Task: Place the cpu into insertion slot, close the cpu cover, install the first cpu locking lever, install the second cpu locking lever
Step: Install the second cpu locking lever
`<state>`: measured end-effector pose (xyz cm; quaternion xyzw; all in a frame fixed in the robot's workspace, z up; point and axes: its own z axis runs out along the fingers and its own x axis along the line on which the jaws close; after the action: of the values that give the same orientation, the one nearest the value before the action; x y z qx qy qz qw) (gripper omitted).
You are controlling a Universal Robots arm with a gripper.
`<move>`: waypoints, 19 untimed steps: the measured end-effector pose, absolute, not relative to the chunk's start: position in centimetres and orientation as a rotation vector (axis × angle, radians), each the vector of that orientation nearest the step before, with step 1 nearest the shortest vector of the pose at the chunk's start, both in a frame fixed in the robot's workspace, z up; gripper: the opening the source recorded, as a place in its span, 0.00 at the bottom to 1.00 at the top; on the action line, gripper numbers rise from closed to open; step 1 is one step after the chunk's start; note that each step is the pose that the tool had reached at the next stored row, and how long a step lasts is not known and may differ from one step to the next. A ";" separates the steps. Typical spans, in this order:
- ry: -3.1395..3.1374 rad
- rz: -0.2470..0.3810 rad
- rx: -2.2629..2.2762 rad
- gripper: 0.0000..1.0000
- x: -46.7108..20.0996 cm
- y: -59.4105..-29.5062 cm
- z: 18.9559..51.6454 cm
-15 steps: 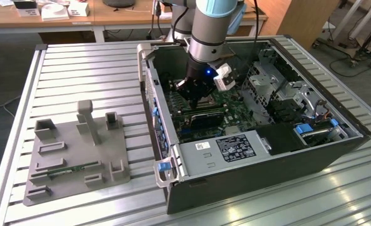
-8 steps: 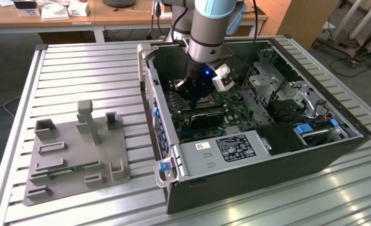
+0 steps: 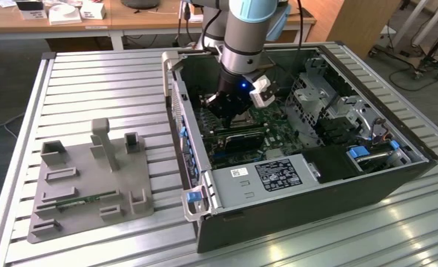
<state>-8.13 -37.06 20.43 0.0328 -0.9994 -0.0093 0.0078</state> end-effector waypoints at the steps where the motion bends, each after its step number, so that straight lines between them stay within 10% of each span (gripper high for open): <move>1: -3.124 -0.031 0.104 0.11 -8.1 -37.0 20.4; 19: -3.124 -0.064 0.109 0.11 -8.1 -36.9 20.0</move>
<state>-8.15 -36.88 20.01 0.0348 -0.9992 -0.0204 0.0075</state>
